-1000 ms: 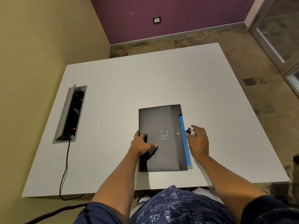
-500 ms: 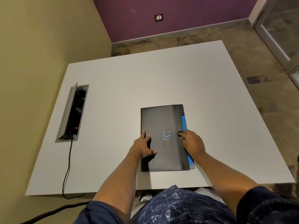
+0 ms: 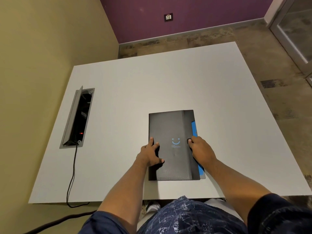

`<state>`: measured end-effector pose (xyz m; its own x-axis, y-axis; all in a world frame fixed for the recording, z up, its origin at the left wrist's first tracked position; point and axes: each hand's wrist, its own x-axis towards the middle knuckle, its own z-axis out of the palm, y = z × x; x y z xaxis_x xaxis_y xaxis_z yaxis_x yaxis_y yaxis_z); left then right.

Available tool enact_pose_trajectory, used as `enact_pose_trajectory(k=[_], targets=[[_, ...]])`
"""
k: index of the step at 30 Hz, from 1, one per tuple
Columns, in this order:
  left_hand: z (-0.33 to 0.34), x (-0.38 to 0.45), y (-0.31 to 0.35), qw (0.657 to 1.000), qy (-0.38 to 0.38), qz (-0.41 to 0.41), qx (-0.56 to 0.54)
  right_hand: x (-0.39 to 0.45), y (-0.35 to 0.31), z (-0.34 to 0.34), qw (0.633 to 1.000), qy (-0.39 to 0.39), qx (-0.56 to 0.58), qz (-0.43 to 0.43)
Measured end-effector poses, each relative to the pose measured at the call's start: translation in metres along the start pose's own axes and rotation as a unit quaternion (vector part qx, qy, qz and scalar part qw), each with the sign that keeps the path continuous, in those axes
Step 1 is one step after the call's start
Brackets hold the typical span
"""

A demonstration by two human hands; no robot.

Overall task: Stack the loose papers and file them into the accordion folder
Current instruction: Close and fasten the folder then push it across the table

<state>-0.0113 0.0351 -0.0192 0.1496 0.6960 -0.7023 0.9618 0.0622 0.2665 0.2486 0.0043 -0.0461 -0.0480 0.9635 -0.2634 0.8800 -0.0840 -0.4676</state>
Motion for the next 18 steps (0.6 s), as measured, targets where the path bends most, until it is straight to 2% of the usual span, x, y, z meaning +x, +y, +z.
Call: enact_pose_trajectory(k=[4,7,10,12,13,15,18], targets=[[0.002,-0.001,-0.001,1.0,-0.001,-0.001,0.002,0.004,0.002,-0.006,0.991,-0.04,-0.11,-0.069],[0.002,-0.002,-0.001,1.0,-0.002,-0.002,0.005,0.004,-0.001,-0.008,0.975,-0.03,-0.179,-0.126],[0.0,-0.004,0.0,1.0,-0.003,-0.004,0.005,0.007,-0.008,-0.009,0.982,-0.015,-0.147,-0.121],[-0.001,-0.005,0.001,1.0,-0.006,-0.008,0.006,0.011,-0.013,-0.01,0.991,-0.007,-0.111,-0.071],[-0.002,-0.006,0.001,1.0,-0.007,-0.008,0.006,0.011,-0.014,-0.009,0.992,-0.027,-0.112,-0.057],[-0.003,-0.006,0.003,1.0,-0.01,-0.008,0.01,0.01,-0.014,-0.006,0.984,-0.053,-0.143,-0.09],[-0.004,-0.009,0.003,1.0,-0.006,-0.008,0.027,0.01,-0.015,-0.007,0.982,-0.075,-0.147,-0.091]])
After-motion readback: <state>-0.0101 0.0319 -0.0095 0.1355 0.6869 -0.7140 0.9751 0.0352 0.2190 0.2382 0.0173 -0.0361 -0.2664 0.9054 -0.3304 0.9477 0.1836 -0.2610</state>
